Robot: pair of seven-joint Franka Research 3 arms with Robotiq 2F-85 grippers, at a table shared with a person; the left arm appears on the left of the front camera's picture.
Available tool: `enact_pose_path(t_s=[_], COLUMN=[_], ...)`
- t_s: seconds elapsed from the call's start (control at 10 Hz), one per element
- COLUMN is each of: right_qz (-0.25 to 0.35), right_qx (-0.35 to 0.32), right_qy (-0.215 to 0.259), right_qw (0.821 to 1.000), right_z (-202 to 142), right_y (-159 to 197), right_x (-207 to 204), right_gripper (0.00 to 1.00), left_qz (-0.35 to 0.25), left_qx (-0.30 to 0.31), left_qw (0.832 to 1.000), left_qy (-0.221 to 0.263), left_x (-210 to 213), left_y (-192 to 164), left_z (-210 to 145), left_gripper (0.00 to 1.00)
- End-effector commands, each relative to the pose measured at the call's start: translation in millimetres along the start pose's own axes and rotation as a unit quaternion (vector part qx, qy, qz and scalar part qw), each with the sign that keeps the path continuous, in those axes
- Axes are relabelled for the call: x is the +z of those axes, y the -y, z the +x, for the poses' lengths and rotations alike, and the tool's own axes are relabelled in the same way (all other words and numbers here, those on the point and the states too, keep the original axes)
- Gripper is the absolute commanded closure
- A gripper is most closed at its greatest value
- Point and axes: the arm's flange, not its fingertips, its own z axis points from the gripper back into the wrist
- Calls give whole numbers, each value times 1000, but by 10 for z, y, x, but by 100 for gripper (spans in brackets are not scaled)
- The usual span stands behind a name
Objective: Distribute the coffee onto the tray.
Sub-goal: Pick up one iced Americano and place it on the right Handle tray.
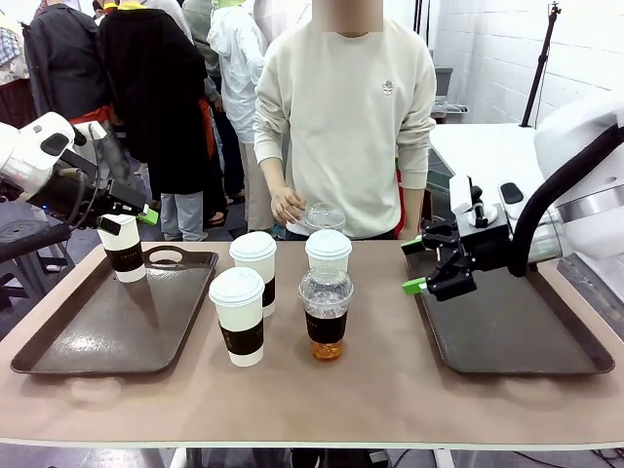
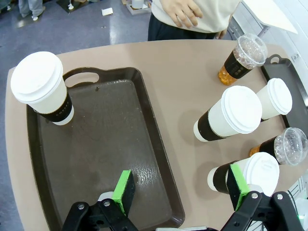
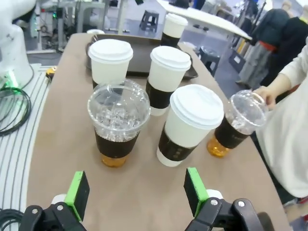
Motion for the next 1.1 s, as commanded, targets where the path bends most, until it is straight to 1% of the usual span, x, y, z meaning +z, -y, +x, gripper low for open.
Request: enact_pose_path(t_s=[0.0,0.1,0.5,0.6,0.8,1.0], right_qz=[28,0,7,18,17,12], right_qx=[-14,0,-2,-10,-9,-8], right_qy=[21,0,3,21,53,63], right_qw=[999,1000,1000,1000,998,998], right_z=[-131,0,-41,-120,-214,-290], right_y=[77,0,10,9,-33,-67], right_x=[-104,0,-11,-75,-185,-287], right_gripper=[0,0,0,0,0,0], left_qz=[0,0,0,0,0,0], left_qx=[4,4,4,4,4,4], left_qw=[1000,1000,1000,1000,1000,1000], left_qy=[3,3,3,3,3,3], left_x=[2,2,2,2,2,2], left_y=[-7,-7,-7,-7,-7,-7], left_z=[0,0,0,0,0,0], left_gripper=[0,0,0,0,0,0])
